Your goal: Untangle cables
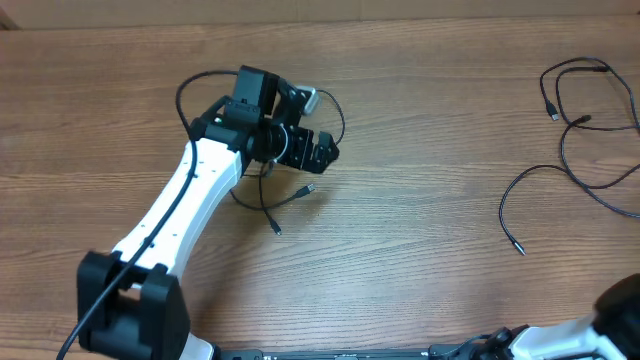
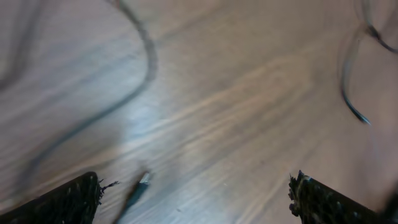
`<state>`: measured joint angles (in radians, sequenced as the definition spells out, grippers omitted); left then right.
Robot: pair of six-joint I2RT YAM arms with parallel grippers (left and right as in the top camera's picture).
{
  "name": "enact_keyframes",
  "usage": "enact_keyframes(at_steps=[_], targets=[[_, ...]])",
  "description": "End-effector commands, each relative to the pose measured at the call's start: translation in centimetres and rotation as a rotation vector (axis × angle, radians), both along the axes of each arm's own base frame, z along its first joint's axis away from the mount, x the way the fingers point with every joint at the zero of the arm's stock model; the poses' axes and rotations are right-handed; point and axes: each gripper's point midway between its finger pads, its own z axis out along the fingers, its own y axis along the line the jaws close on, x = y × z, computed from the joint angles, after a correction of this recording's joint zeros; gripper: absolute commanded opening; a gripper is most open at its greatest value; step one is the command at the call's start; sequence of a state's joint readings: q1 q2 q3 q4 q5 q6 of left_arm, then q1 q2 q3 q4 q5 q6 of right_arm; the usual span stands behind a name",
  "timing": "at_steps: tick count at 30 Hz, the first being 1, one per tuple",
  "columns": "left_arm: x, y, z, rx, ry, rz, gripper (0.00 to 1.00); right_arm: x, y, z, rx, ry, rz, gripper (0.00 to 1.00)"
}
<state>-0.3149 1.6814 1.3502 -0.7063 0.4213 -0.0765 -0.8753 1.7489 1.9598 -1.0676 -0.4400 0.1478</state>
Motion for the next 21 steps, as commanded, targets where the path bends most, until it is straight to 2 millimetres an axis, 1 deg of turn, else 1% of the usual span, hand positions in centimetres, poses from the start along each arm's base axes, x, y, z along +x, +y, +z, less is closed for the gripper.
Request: enact_keyframes(at_steps=[1,2,3,4,5,6,7,8,10,11,12,14,16,17,20,21], targets=[[1.8,3.4,6.0,0.101,-0.178,0.209,1.0,2.1,6.9,3.2,-0.047,-0.039,0.181,1.0],[1.8,4.7,6.7,0.141,-0.204,0.271,1.0,2.6,9.2,3.2,-0.049,-0.028,0.241,1.0],[1.3,7.4,7.9,0.22,-0.233,0.383,1.0,3.4,13.0,2.9,-0.048,-0.001,0.349,1.0],[0.9,8.5,8.3,0.256,-0.242,0.428,1.0,3.8,15.2,2.5,-0.048,0.02,0.416,1.0],[0.5,9.9,8.8,0.3,-0.254,0.481,1.0,4.1,16.9,2.1,-0.049,0.035,0.467,1.0],[-0.1,11.9,9.3,0.366,-0.266,0.547,1.0,4.6,19.8,1.3,-0.057,0.066,0.553,1.0],[-0.4,12.8,9.4,0.401,-0.269,0.571,1.0,4.8,20.9,1.0,-0.062,0.081,0.579,1.0],[-0.8,13.9,9.5,0.438,-0.266,0.597,1.0,5.2,22.8,0.4,-0.075,0.104,0.62,1.0],[-1.3,15.1,9.2,0.472,-0.24,0.616,1.0,5.6,25.3,-0.2,-0.099,0.128,0.674,1.0],[-1.7,15.8,8.8,0.482,-0.215,0.626,1.0,5.9,27.1,-0.5,-0.118,0.142,0.711,1.0],[-1.9,16.3,8.6,0.484,-0.197,0.634,1.0,6.0,28.3,-0.7,-0.133,0.15,0.736,1.0],[-2.1,17.2,8.3,0.475,-0.171,0.652,1.0,6.3,30.9,-1.0,-0.168,0.162,0.791,1.0],[-2.0,18.0,8.2,0.462,-0.157,0.668,0.99,6.6,32.8,-1.3,-0.18,0.166,0.835,1.0],[-1.9,18.5,8.2,0.459,-0.153,0.662,1.0,6.7,34.5,-1.7,-0.181,0.169,0.877,1.0],[-1.8,19.0,7.9,0.452,-0.15,0.558,1.0,6.8,37.2,-2.8,-0.176,0.189,0.943,1.0],[-1.8,19.0,7.9,0.448,-0.152,0.514,1.0,6.9,38.7,-3.5,-0.173,0.203,0.979,1.0]])
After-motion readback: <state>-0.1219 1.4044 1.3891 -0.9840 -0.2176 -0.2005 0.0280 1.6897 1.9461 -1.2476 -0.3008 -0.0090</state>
